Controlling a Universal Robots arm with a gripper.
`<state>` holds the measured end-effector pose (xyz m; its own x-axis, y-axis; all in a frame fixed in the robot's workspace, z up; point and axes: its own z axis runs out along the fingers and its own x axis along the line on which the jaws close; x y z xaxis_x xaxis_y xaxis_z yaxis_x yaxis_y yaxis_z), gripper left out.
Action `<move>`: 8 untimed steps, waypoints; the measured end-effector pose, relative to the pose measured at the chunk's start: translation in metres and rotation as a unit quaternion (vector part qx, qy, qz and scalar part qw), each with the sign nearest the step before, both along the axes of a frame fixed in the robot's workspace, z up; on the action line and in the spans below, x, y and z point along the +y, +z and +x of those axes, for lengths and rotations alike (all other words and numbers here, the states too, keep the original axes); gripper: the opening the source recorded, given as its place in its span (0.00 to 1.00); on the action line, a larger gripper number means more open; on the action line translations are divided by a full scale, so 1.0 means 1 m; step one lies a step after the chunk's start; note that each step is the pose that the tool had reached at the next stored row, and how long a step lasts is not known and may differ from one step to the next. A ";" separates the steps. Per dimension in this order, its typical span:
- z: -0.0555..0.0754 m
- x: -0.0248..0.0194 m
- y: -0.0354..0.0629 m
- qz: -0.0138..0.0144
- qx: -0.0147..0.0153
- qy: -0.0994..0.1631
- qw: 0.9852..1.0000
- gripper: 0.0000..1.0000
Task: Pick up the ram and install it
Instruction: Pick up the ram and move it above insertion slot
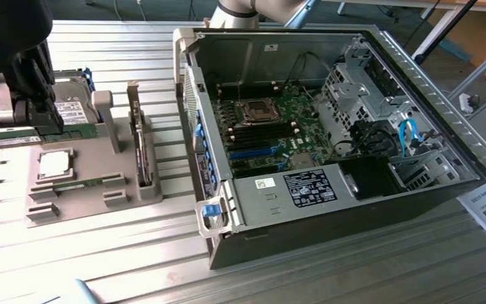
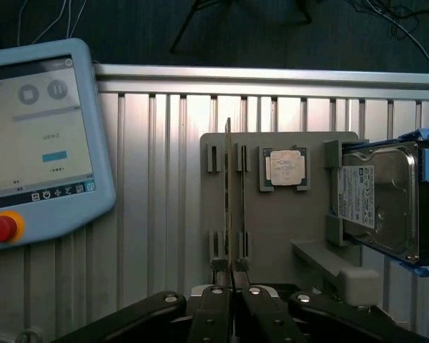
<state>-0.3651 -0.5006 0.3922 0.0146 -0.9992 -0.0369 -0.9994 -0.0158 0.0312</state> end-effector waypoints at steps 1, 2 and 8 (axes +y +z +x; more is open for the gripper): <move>0.001 0.0000 0.0000 0.000 0.000 0.000 1.000 0.12; 0.001 -0.0001 0.0000 0.000 0.000 0.000 1.000 0.12; 0.006 -0.0001 -0.0001 0.000 0.000 0.000 1.000 0.12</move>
